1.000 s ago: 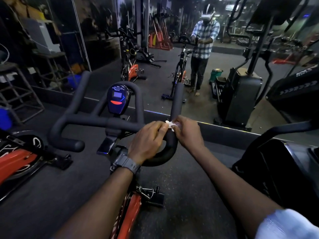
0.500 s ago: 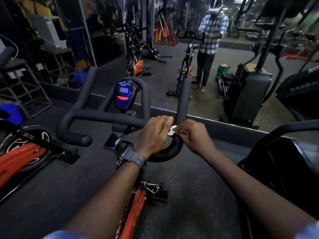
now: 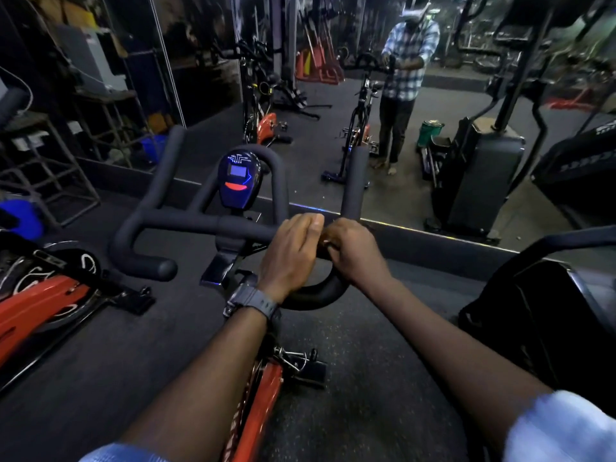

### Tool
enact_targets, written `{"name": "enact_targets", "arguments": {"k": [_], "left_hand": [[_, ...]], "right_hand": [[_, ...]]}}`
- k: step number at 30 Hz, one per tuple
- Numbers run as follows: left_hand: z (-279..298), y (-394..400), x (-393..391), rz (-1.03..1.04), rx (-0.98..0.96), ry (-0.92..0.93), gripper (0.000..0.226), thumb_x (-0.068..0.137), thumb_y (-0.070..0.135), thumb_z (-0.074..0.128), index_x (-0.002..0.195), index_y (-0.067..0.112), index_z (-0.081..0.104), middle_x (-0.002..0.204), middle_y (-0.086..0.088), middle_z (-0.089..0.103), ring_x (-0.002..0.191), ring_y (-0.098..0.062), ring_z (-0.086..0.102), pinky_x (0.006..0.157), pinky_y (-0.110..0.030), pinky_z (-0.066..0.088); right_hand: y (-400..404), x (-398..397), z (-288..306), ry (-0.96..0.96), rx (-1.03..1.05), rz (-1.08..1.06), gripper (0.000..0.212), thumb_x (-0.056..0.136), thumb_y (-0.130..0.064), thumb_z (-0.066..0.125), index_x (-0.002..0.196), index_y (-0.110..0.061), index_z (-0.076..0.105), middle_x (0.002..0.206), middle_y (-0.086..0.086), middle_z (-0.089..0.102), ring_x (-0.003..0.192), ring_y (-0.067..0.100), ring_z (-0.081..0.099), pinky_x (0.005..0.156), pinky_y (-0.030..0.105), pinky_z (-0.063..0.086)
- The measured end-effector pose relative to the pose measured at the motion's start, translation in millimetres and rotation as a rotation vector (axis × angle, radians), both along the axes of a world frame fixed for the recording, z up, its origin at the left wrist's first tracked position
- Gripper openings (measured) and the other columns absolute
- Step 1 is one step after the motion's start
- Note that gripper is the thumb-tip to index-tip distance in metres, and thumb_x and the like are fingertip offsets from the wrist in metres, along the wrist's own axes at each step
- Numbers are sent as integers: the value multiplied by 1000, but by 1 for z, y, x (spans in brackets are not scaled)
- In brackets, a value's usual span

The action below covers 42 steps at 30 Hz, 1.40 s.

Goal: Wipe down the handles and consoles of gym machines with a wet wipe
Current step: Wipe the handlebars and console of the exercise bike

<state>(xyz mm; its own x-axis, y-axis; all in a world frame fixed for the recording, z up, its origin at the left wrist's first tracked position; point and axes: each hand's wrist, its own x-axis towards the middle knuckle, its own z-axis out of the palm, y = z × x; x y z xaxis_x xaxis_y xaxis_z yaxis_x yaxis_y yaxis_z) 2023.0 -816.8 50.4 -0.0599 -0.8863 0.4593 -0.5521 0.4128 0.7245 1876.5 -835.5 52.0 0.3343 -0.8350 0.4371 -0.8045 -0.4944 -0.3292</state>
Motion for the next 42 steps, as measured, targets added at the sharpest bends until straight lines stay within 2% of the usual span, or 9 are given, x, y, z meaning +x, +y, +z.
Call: {"name": "enact_targets", "arguments": {"k": [5,11,20,23,25,29,34,38,42], "left_hand": [[4,-1,4,46,-1,91,68,97,50,17,108,6,67,107,-11,69,103,-18,55,95,-29,35],[6,-1,7,99,-27,202,70,97,53,18,107,5,68,108,-9,69,104,-16,56,97,-30,37],[0,-13,18,246,106,524,70,85,75,19,100,27,68,111,0,71,114,-17,63,109,-44,43],[4,-12,19,267,150,582,71,85,74,21,104,24,68,114,1,70,116,-17,62,110,-41,43],[6,-12,19,276,175,587,65,96,64,27,110,17,70,114,0,70,113,-16,63,108,-41,45],[13,-20,37,249,187,224,34,103,31,47,105,7,71,107,-8,71,106,-27,64,96,-38,47],[9,-29,84,172,61,-455,21,93,10,59,108,9,73,109,-9,72,104,-33,61,90,-38,43],[-13,-20,92,241,-78,-579,22,82,19,59,100,15,72,104,-2,72,100,-28,65,89,-40,45],[-20,-20,99,302,-156,-522,27,84,25,62,104,10,71,105,-6,71,99,-30,65,88,-40,49]], "right_hand": [[-9,-25,4,-165,24,-109,19,82,-13,70,96,-22,78,91,2,72,87,23,67,76,28,49],[-3,-5,-2,-103,0,139,33,70,1,64,92,-19,78,90,0,72,86,20,68,78,32,55],[-6,15,-9,-33,-22,276,29,76,-13,56,96,-16,77,94,5,69,87,27,66,79,32,54],[-17,10,-6,-142,-70,157,29,74,-3,63,95,-16,78,89,3,69,83,23,67,78,22,48],[-23,42,1,-137,-4,110,26,75,-6,61,92,-17,77,91,4,70,86,27,66,79,32,53],[-17,29,-8,-7,-49,345,25,77,-15,53,86,-14,76,89,5,68,80,29,65,73,36,55],[-31,51,6,-170,11,162,25,78,-14,56,91,-11,77,89,6,69,85,27,67,79,30,50],[-26,32,-4,-22,-62,420,20,76,-2,66,87,-15,76,89,3,69,82,26,66,76,34,54],[-48,48,15,-133,-44,227,28,71,-2,61,91,-12,78,89,5,71,84,27,68,79,24,47]]}}
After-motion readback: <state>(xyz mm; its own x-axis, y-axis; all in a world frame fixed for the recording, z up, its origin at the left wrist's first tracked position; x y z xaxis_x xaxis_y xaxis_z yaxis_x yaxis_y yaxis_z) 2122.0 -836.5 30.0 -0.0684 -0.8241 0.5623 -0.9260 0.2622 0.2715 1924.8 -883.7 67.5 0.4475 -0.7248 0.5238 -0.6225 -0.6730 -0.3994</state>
